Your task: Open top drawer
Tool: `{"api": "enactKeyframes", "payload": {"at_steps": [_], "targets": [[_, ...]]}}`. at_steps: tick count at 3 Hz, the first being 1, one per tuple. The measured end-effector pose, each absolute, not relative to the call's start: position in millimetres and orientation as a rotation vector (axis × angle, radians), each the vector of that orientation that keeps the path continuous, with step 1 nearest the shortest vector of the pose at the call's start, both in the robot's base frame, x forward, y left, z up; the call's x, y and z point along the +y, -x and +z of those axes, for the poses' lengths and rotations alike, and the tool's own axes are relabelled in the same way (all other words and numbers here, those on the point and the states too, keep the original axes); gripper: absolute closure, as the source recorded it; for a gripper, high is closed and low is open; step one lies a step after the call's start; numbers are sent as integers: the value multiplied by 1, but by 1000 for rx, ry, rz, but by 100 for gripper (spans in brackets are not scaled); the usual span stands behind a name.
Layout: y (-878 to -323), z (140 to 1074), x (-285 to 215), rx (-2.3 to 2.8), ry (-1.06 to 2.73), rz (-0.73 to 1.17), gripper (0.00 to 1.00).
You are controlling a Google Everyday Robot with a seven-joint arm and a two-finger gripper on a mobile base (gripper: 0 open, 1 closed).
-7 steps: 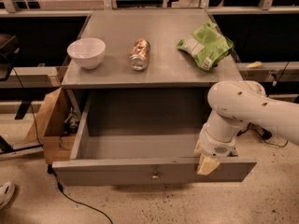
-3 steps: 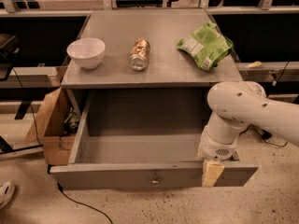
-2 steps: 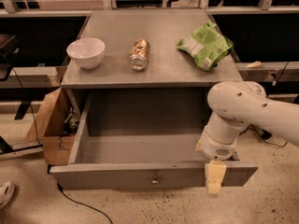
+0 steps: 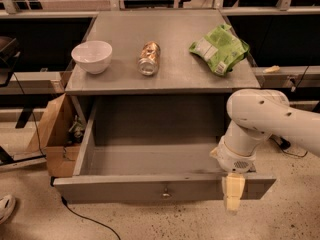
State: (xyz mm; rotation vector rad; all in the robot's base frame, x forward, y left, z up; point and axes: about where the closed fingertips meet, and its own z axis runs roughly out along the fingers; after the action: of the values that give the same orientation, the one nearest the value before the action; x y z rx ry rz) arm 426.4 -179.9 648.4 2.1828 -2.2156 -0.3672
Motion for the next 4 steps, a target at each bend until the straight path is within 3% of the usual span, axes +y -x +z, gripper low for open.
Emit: {"api": "enactKeyframes", "payload": {"at_steps": [1, 2, 4], "targets": [[-408, 647, -191, -2247, -2180, -374, 0], [-382, 642, -201, -2261, -2161, -392, 15], [-374, 643, -202, -2253, -2150, -408, 62]]}}
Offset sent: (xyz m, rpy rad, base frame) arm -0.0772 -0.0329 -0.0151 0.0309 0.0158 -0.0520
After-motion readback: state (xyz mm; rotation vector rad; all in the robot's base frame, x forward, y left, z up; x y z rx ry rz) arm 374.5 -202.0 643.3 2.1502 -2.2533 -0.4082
